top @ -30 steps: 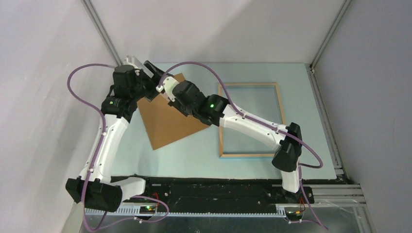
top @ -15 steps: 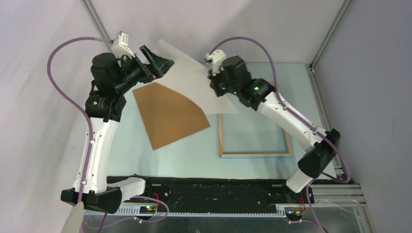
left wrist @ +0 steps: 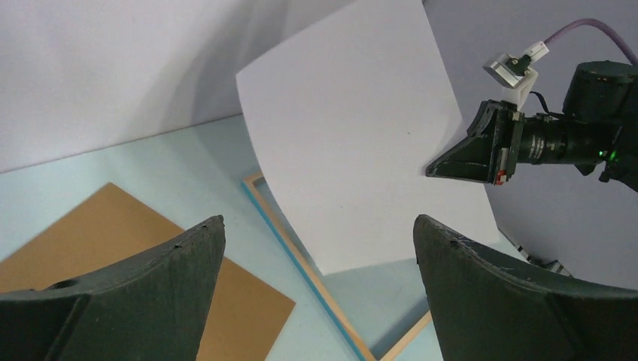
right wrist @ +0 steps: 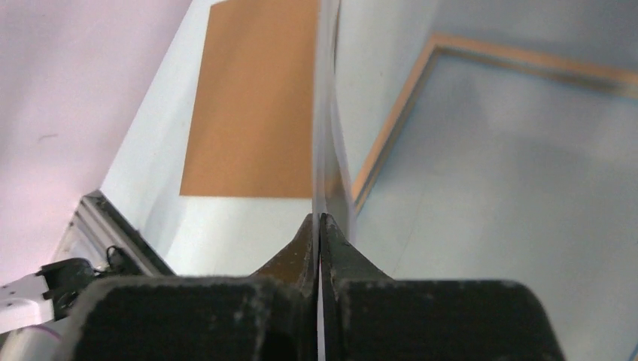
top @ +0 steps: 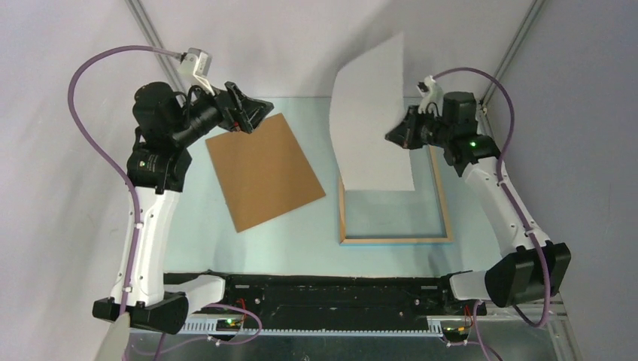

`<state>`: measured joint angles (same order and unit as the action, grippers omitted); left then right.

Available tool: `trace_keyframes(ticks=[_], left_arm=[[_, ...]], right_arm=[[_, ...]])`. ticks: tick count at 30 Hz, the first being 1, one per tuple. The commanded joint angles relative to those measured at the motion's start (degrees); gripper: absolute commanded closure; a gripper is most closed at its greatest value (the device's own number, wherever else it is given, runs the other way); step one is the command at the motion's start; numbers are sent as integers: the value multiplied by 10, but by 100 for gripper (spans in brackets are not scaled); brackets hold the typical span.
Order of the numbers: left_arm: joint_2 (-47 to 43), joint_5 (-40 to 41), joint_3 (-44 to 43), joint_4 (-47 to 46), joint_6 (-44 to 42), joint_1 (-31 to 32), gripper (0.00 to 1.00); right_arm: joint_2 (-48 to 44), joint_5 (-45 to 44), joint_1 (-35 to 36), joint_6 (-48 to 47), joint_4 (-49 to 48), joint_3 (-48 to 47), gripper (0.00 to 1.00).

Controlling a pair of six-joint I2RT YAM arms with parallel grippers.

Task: Put the photo into the frame
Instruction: Turn over the photo from the photo frame.

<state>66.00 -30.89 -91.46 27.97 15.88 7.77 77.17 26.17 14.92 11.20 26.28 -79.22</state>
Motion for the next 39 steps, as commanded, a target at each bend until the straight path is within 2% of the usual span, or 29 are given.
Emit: trace_keyframes(ticks=[1, 6, 13, 18, 25, 31, 39], left_arm=[[3, -14, 17, -7, -26, 3, 0], [20, -24, 25, -9, -11, 5, 0], [25, -28, 30, -9, -11, 7, 0], [25, -30, 38, -8, -14, 8, 0], [29, -40, 43, -8, -16, 9, 0], [35, -42, 45, -8, -20, 13, 0], [41, -42, 50, -8, -23, 17, 0]], right_arm=[[-1, 146, -87, 57, -10, 78, 100], [38, 225, -180, 54, 7, 129, 100], [114, 230, -242, -21, 70, 152, 100], [172, 213, -262, -66, 111, 152, 100], [204, 178, -286, -110, 155, 152, 100], [217, 164, -298, -132, 146, 151, 100], [230, 157, -281, -125, 118, 135, 100]])
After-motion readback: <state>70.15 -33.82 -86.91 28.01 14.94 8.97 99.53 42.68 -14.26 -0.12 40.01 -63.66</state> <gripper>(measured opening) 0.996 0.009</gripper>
